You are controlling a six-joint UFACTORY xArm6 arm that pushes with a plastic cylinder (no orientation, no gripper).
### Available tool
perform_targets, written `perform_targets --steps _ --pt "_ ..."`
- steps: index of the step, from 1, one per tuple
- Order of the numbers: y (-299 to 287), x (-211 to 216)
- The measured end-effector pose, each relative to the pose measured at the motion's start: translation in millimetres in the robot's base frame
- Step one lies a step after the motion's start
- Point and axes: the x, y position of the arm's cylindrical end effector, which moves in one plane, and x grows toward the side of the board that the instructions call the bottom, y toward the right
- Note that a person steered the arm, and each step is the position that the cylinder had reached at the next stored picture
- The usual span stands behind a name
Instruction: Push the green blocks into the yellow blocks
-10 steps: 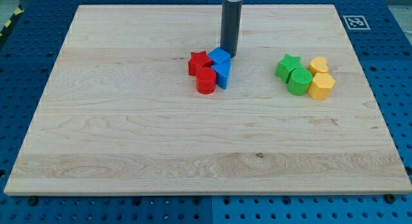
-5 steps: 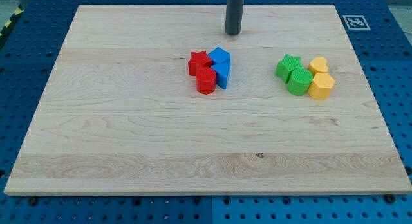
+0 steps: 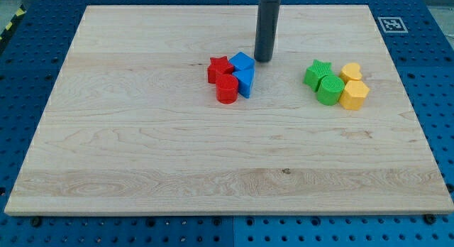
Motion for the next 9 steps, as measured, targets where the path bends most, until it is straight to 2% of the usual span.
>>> perform_targets --steps 1,2,6,7,9 --pt "0 28" --pt "1 28" --pt "106 28" --pt "110 29" --pt "55 34"
